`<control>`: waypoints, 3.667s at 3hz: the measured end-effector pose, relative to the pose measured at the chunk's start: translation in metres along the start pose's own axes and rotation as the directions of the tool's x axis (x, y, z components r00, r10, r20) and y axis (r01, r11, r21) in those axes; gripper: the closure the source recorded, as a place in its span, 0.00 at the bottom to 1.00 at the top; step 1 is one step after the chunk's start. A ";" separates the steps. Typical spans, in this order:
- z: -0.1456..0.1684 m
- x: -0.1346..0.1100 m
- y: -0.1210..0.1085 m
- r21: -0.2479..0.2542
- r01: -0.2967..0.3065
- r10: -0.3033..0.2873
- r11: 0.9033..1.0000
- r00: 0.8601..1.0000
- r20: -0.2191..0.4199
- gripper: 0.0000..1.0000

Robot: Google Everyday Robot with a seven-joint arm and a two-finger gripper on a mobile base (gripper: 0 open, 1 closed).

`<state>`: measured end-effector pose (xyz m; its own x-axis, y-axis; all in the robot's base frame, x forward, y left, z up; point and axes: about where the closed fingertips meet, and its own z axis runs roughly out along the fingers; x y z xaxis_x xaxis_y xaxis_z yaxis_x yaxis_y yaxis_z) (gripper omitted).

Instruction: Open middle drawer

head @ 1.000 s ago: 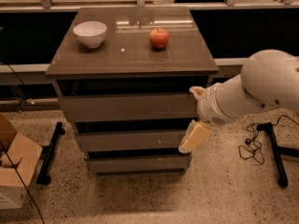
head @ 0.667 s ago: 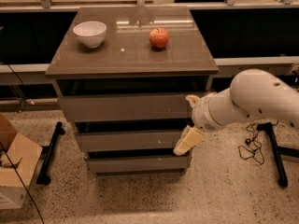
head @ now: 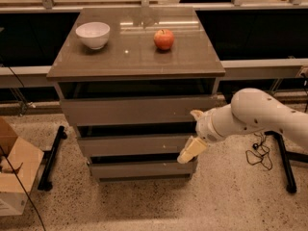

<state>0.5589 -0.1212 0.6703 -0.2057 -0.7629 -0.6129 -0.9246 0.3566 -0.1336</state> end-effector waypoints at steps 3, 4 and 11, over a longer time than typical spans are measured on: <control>0.074 0.031 -0.006 0.071 -0.102 0.101 0.992 0.995 0.020 0.00; 0.108 0.044 -0.011 0.072 -0.159 0.155 0.985 0.986 0.056 0.00; 0.226 0.090 -0.056 -0.078 -0.221 0.224 0.972 0.974 0.028 0.47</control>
Offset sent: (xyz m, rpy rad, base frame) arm 0.0228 0.0135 -0.0831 0.0294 -0.0182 -0.1531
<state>0.6650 -0.0876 0.4468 -0.3984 -0.6483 -0.6488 -0.8784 0.4732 0.0665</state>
